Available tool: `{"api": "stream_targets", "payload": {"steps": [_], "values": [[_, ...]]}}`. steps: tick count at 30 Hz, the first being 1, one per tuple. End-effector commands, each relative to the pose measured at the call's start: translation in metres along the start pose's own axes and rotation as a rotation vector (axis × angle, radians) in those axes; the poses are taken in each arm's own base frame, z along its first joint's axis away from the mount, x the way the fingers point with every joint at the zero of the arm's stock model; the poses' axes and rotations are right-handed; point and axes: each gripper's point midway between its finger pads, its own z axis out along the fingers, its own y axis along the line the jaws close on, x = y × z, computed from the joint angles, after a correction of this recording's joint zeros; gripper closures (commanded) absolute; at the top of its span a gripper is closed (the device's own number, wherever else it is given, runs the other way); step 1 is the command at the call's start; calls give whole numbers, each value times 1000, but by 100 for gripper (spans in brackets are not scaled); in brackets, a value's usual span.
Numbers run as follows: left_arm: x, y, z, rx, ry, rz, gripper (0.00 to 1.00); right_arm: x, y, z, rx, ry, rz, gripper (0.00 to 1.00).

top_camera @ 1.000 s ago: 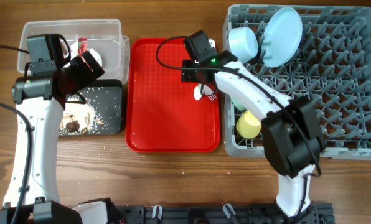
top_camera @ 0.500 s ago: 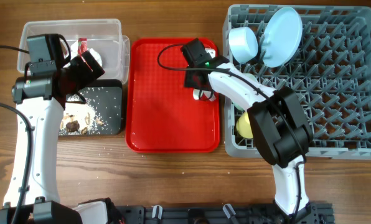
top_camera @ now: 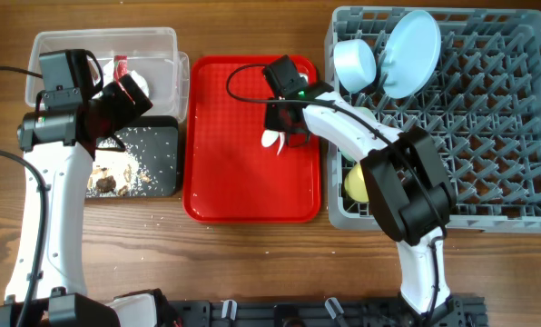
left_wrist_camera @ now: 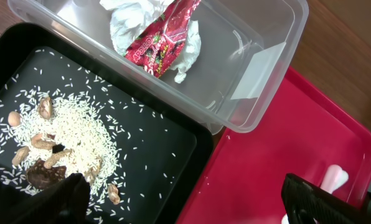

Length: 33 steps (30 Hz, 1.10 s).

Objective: Sort waste into correct bins and load items into the dishwasher rack
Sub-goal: 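Carry the white fork to the rack and release it upright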

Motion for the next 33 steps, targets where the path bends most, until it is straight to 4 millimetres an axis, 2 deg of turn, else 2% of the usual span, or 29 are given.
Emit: {"api": "stream_targets", "payload": {"steps": [1, 4, 8, 11, 14, 16, 18, 21, 22, 25, 26, 27, 30, 33], "values": [[-2, 3, 2, -12, -4, 1, 0, 24, 5, 17, -33, 87, -72, 96], [-2, 3, 2, -12, -4, 1, 0, 17, 8, 7, -44, 68, -92, 96], [-2, 3, 2, -12, -4, 1, 0, 1, 19, -23, -83, 6, -153, 96], [-2, 3, 2, -12, -4, 1, 0, -15, 27, -82, -123, -69, -180, 96], [-2, 3, 2, -12, -4, 2, 0, -27, 27, -117, -144, -136, -233, 96], [-2, 3, 2, -12, -4, 2, 0, -34, 19, -142, -135, -175, -253, 96], [-2, 3, 2, -12, -4, 1, 0, -42, 0, -171, -92, -218, -224, 96], [-2, 3, 2, -12, -4, 1, 0, -43, -51, -217, 32, -255, -153, 96], [-2, 3, 2, -12, -4, 1, 0, -41, -64, -225, 64, -253, -136, 96], [-2, 3, 2, -12, -4, 1, 0, -29, -125, -252, 224, -218, -51, 96], [-2, 3, 2, -12, -4, 1, 0, -22, -151, -257, 294, -187, -15, 96], [-2, 3, 2, -12, -4, 1, 0, -17, -164, -258, 333, -162, -2, 96], [-2, 3, 2, -12, -4, 1, 0, -3, -194, -248, 390, -80, -24, 96], [-2, 3, 2, -12, -4, 2, 0, 12, -219, -229, 421, -18, 1, 96]]}}
